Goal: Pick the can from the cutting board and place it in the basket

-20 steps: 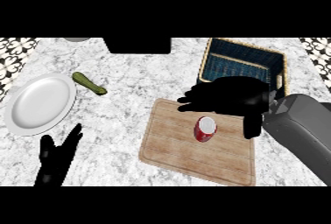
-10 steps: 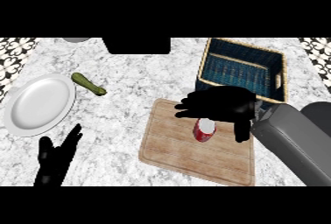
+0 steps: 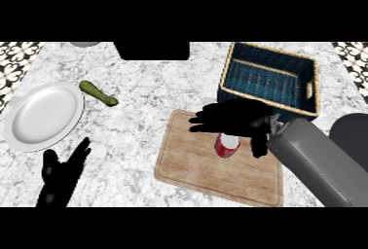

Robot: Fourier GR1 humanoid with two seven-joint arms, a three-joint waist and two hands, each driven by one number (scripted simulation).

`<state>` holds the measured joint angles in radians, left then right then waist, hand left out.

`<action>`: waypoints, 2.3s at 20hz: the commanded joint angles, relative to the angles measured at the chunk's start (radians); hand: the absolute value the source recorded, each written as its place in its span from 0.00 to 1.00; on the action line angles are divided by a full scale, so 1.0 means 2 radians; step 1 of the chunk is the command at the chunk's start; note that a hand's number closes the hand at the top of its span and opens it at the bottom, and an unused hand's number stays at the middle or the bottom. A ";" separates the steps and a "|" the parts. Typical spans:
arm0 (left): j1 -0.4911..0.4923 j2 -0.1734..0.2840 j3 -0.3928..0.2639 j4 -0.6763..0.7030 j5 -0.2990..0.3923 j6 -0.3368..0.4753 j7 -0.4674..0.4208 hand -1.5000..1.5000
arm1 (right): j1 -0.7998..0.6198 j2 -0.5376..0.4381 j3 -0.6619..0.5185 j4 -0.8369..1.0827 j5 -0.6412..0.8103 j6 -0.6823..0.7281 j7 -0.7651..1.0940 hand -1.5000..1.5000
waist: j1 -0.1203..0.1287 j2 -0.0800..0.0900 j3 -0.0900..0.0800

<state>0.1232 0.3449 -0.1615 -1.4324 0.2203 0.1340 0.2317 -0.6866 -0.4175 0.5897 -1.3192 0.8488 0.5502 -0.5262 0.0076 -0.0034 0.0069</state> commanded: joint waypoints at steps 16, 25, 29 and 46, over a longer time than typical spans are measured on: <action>0.007 -0.016 0.036 0.035 -0.019 -0.039 -0.009 0.50 | 0.033 0.057 -0.006 0.068 0.125 -0.032 -0.036 0.00 | -0.001 0.002 -0.004; -0.004 -0.030 0.039 0.028 -0.037 -0.035 0.003 0.50 | 0.061 0.044 -0.002 0.097 0.172 -0.097 -0.089 1.00 | -0.002 0.002 -0.003; 0.011 -0.042 0.030 0.000 -0.043 -0.031 0.023 0.50 | 0.032 0.068 -0.018 0.108 0.187 -0.129 -0.101 1.00 | 0.001 0.002 -0.003; 0.030 -0.038 0.049 -0.007 -0.042 -0.038 0.013 0.50 | 0.037 0.208 -0.210 0.135 0.193 -0.131 0.422 1.00 | -0.012 -0.006 -0.004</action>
<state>0.1672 0.2778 -0.0522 -1.4636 0.1342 0.0627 0.2409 -0.6023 -0.0368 0.2523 -1.0264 1.2537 0.3309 0.0371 -0.0284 -0.0180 0.0046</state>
